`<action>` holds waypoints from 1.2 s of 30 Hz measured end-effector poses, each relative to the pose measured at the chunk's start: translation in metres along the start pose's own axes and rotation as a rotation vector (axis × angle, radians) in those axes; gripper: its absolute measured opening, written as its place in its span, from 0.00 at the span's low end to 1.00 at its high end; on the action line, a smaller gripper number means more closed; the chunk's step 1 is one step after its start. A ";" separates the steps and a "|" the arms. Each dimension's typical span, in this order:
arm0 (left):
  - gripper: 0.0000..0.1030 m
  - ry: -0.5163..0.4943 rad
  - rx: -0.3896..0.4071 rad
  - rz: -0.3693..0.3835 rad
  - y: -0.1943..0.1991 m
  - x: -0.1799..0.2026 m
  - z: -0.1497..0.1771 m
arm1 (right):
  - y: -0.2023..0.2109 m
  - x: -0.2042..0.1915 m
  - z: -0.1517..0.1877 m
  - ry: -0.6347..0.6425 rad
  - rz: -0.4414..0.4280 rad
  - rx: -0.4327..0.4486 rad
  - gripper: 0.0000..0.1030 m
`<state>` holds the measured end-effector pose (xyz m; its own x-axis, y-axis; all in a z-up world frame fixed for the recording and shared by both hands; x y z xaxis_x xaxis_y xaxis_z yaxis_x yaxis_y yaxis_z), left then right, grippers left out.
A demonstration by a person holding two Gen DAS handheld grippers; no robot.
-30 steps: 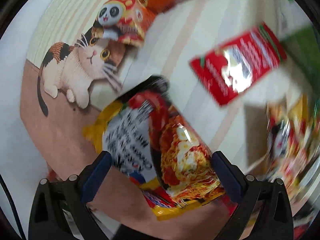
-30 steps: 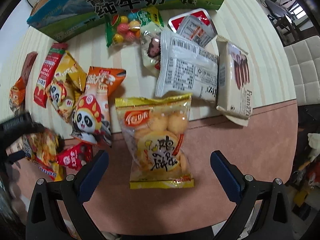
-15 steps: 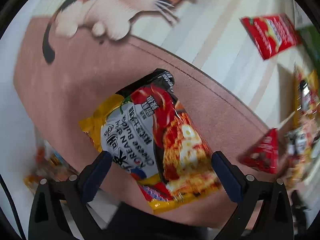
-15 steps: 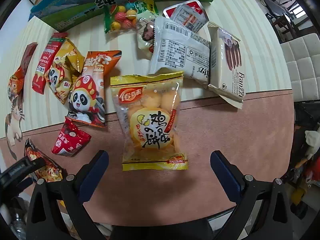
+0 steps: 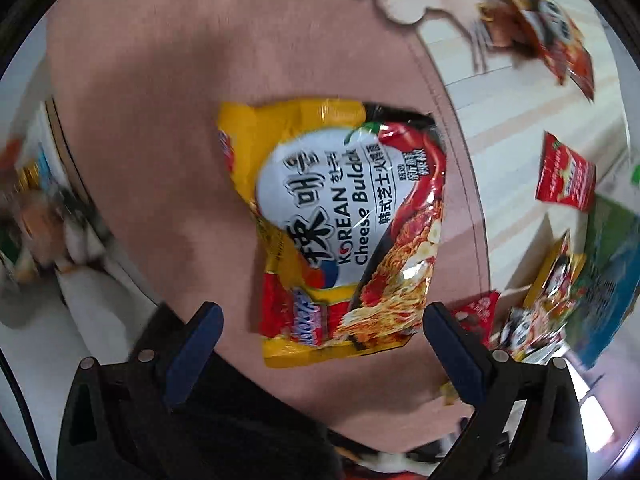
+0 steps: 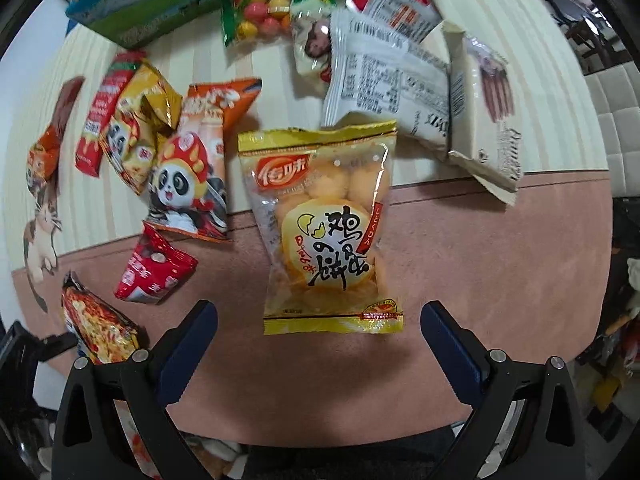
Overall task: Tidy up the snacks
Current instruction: 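Grasp the yellow noodle bag with left tool while right tool grasps yellow biscuit bag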
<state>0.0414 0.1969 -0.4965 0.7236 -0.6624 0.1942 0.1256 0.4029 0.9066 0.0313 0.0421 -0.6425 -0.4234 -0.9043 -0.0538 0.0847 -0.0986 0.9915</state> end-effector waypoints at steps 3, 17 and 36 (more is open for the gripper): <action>0.99 0.020 0.019 -0.014 -0.011 0.002 -0.012 | -0.002 0.006 -0.003 0.025 0.000 -0.013 1.00; 0.93 -0.227 0.056 -0.285 -0.051 0.045 -0.026 | 0.011 0.066 -0.002 0.019 -0.019 -0.092 1.00; 0.85 -0.697 0.165 -0.482 -0.055 0.081 -0.018 | 0.017 0.107 0.009 0.009 0.029 -0.102 0.92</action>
<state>0.1059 0.1327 -0.5372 0.0287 -0.9956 -0.0894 0.1728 -0.0832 0.9814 -0.0208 -0.0522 -0.6306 -0.4116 -0.9110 -0.0270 0.1882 -0.1139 0.9755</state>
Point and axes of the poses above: each gripper's, at about its wrist camera, not at the fingertips, and y roughly against the way its jaws point, x to its right, z to its underside, the point moved 10 cm from there along -y, roughly the way its jaws point, and after that the axes turned 12 degrees about -y, right-handed, at the moved point
